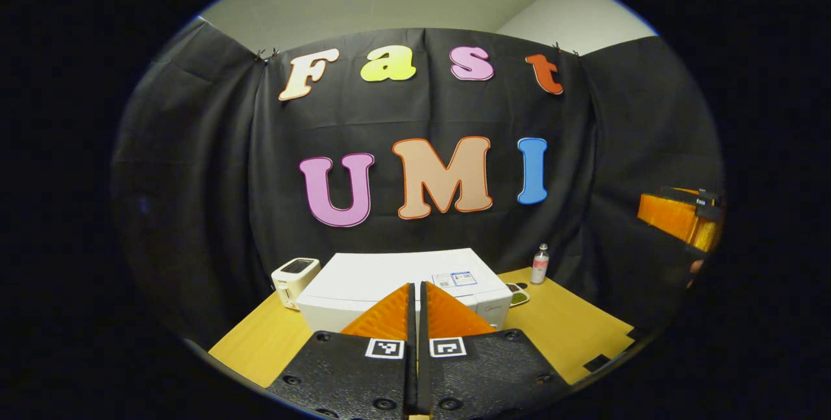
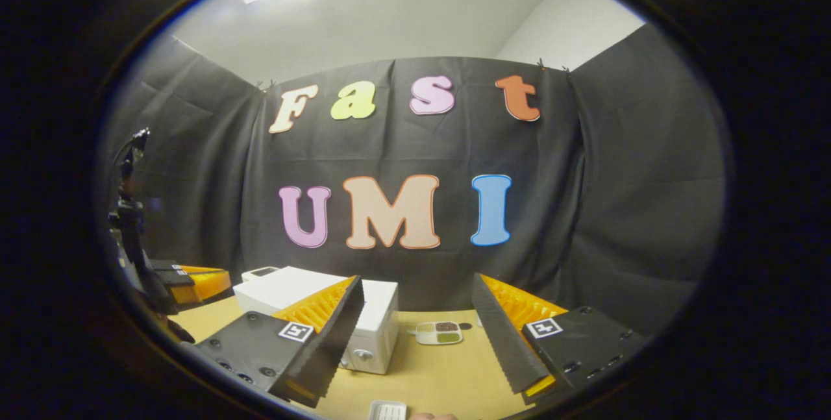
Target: Open the microwave oven with the left hand, put the food in, and close the microwave oven.
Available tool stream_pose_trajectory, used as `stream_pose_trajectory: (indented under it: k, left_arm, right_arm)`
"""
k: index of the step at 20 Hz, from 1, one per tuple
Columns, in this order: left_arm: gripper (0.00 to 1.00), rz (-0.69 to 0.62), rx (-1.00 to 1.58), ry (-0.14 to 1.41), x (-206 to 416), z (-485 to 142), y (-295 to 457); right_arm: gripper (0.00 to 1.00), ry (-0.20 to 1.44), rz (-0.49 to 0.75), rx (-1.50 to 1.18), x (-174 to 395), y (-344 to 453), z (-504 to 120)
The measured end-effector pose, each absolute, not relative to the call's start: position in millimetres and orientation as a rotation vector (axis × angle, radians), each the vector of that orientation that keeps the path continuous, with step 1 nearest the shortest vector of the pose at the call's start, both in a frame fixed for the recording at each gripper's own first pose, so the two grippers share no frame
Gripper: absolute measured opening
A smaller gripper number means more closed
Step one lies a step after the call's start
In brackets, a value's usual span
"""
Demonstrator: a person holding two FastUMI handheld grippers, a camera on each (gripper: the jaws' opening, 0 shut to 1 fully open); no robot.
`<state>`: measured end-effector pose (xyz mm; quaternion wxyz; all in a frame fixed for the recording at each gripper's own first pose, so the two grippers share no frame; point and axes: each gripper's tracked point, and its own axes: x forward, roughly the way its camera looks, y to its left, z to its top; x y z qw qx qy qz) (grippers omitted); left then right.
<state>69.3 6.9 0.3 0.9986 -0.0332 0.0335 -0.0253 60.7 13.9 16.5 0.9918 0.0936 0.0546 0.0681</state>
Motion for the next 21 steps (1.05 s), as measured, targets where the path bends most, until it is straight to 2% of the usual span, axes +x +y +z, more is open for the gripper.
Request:
stream_pose_trajectory:
  k: [3,4,8,10,21]
  left_arm:
    - [0.04,-0.077,-0.046,0.052,64.0,7.5,3.6]
    - [0.12,-0.090,-0.038,0.047,61.9,8.7,1.4]
    - [0.98,-0.110,-0.027,0.013,55.8,23.1,0.6]
    - [0.94,-0.084,-0.017,0.005,54.6,26.5,6.9]
    - [0.96,-0.046,-0.092,0.021,33.6,30.7,7.1]
  right_arm:
    - [0.96,0.108,0.150,0.191,62.7,19.5,14.5]
    - [0.96,0.107,0.151,0.191,62.0,20.5,14.0]
    - [0.97,0.100,0.141,0.206,61.2,18.7,16.5]
    - [0.96,0.100,0.134,0.212,60.5,17.0,15.8]
    - [0.97,0.102,0.151,0.228,48.3,13.9,11.6]
